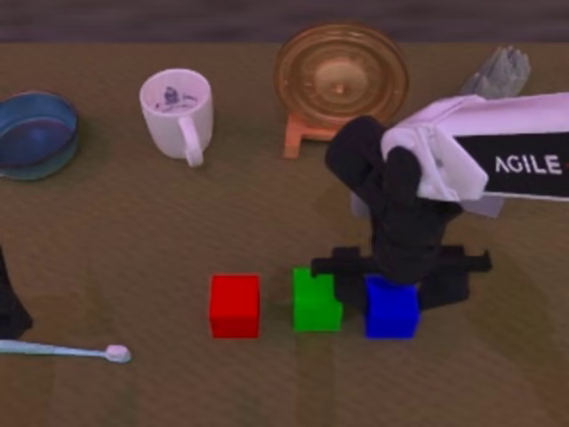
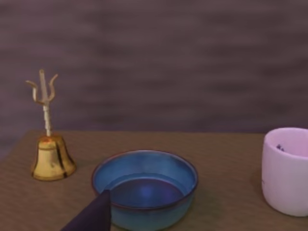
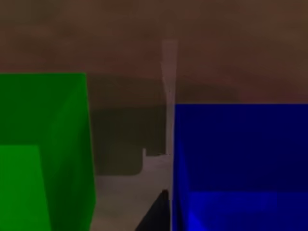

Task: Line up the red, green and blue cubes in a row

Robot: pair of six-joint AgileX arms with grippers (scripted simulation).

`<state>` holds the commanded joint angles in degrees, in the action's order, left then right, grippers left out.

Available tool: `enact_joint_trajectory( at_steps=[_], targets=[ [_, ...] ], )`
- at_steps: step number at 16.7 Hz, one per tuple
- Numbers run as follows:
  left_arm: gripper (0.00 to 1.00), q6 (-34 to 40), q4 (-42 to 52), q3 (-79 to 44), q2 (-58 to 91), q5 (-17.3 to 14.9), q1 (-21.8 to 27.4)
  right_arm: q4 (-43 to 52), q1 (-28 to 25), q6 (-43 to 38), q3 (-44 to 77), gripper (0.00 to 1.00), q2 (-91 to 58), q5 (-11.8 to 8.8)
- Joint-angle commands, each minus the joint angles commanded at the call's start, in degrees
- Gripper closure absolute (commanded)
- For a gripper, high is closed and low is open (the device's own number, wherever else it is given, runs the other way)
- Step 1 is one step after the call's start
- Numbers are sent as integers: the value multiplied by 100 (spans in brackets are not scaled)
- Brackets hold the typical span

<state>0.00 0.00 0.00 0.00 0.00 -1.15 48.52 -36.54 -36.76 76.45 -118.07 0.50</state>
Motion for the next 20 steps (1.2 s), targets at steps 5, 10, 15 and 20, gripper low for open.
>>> enact_joint_trajectory(
  at_steps=[5,10,15,20],
  targets=[
    [0,0,0,0,0,0,0,0,0,0,0,0,0,0],
    [0,0,0,0,0,0,0,0,0,0,0,0,0,0],
    [0,0,0,0,0,0,0,433,13,-36,296,0,142,-3],
    [0,0,0,0,0,0,0,1400,-44,3,877,0,511,-4]
  ],
)
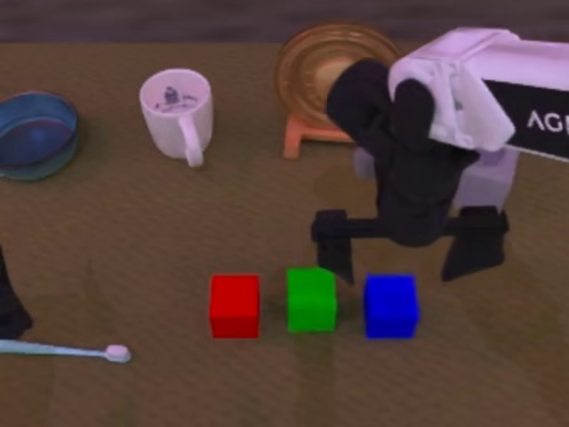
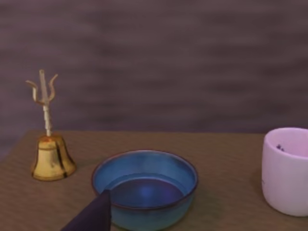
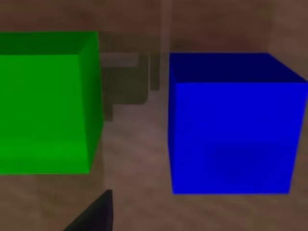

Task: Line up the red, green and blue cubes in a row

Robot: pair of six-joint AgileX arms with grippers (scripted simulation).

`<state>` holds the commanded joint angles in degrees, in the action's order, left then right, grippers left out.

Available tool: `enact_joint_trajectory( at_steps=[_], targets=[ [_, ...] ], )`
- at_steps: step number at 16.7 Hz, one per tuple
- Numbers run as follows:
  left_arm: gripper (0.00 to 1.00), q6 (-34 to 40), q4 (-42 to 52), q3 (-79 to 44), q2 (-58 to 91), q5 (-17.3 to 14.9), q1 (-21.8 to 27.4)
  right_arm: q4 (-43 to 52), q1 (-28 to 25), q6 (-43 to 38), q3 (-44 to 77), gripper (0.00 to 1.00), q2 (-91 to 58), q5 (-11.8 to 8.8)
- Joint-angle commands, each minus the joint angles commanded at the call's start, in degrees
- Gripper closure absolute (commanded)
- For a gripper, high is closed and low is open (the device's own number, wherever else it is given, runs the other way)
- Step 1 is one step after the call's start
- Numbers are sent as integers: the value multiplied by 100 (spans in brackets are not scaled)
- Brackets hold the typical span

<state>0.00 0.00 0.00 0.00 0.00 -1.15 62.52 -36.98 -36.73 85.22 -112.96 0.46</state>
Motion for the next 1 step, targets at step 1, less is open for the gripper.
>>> enact_joint_trajectory(
  at_steps=[1],
  targets=[
    [0,0,0,0,0,0,0,42,-3,6,29,0,29,0]
  ],
)
